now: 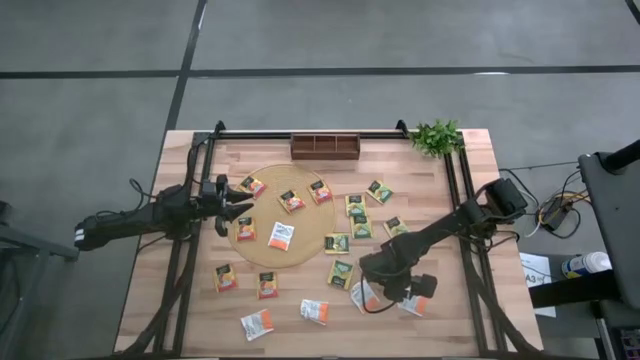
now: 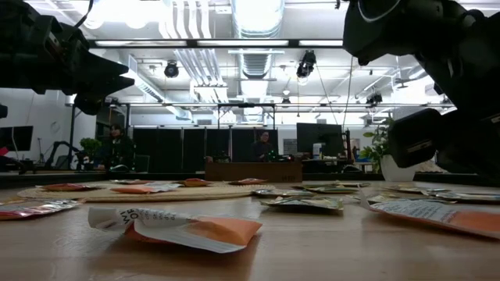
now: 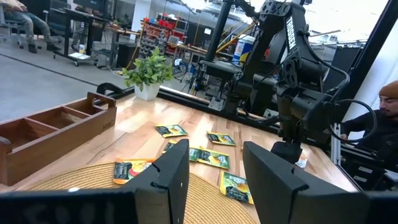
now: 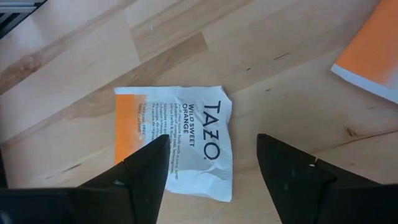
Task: Pick & Place Tea
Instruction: Put the white tea bag into the right section of the wooden organizer
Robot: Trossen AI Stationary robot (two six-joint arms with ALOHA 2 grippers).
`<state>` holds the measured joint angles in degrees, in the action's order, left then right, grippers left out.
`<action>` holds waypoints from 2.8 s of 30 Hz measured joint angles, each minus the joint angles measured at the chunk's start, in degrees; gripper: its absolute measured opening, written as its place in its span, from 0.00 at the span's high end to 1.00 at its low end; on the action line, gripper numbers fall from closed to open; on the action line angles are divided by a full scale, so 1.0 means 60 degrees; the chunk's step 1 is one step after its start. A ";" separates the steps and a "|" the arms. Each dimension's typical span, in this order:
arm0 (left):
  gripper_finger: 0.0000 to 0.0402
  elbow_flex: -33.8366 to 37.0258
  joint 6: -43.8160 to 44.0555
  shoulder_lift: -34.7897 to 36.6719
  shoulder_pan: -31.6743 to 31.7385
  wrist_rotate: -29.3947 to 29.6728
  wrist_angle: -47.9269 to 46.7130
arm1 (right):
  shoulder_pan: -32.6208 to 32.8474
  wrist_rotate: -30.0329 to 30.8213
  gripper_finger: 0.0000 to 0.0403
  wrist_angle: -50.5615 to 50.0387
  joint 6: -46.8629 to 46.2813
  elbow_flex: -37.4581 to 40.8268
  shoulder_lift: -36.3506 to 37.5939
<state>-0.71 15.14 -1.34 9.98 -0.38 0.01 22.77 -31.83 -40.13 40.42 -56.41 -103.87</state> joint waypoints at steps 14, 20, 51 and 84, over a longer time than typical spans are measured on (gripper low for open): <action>0.64 0.0000 0.0002 0.0001 0.0000 0.0000 -0.0004 | 0.0152 -0.0026 0.44 0.0144 -0.0964 0.0114 0.0020; 0.64 0.0000 0.0003 0.0000 0.0000 0.0000 -0.0001 | 0.0166 -0.0058 0.46 0.0103 -0.0992 0.0121 0.0006; 0.64 0.0000 0.0002 0.0002 0.0000 0.0000 0.0000 | 0.0392 0.0619 0.48 0.1402 -0.0919 0.0727 0.0024; 0.64 0.0000 0.0004 0.0001 0.0000 0.0000 0.0000 | 0.0043 0.0791 0.98 0.1416 -0.2436 0.0505 0.0226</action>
<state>-0.71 15.16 -1.34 9.98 -0.38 0.01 23.03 -27.09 -31.64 25.80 -53.38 -102.51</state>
